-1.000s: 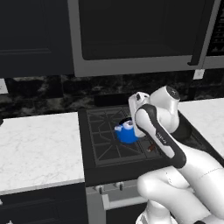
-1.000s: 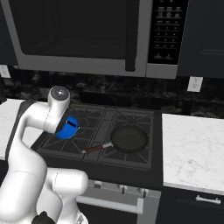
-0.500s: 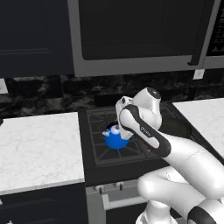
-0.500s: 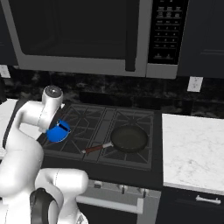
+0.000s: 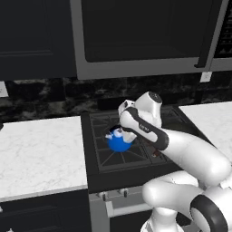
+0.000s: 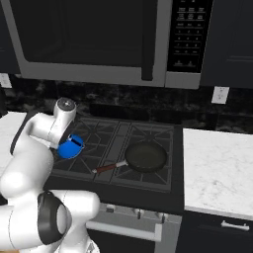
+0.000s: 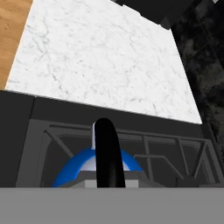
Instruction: Pick the kettle from the counter and place it on a stove burner. Then turn the burner on.
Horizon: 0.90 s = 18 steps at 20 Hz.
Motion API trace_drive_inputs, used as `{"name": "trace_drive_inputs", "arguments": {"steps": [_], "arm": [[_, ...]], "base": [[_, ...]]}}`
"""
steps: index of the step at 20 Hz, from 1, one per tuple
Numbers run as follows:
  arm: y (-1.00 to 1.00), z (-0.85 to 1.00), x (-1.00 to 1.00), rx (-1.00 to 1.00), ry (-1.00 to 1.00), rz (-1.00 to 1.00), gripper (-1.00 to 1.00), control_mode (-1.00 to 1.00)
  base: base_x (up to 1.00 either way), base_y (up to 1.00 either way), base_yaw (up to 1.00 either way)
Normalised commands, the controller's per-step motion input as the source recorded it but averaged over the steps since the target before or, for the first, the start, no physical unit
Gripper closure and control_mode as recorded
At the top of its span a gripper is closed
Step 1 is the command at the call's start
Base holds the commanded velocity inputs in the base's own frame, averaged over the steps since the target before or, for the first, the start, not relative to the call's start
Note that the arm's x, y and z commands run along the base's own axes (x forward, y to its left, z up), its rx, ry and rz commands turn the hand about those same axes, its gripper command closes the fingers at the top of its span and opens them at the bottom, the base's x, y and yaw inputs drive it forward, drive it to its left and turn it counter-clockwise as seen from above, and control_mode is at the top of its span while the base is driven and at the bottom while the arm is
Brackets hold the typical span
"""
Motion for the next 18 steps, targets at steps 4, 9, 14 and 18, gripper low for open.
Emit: {"name": "trace_drive_inputs", "arguments": {"steps": [4, 9, 14, 18], "arm": [[-0.03, 0.0, 0.02, 0.0, 0.0, 0.0, 1.0, -1.0], [-0.02, -0.18, 0.17, 0.0, 0.02, 0.0, 1.0, -1.0], [0.0, -0.33, 0.14, 0.0, 0.09, 0.0, 1.0, -1.0], [-0.04, -0.21, 0.04, 0.04, 0.01, 0.0, 1.0, -1.0]], "base": [[0.0, 0.0, 0.0], [0.0, 0.0, 0.0], [0.0, 0.0, 0.0], [0.0, 0.0, 0.0]]}}
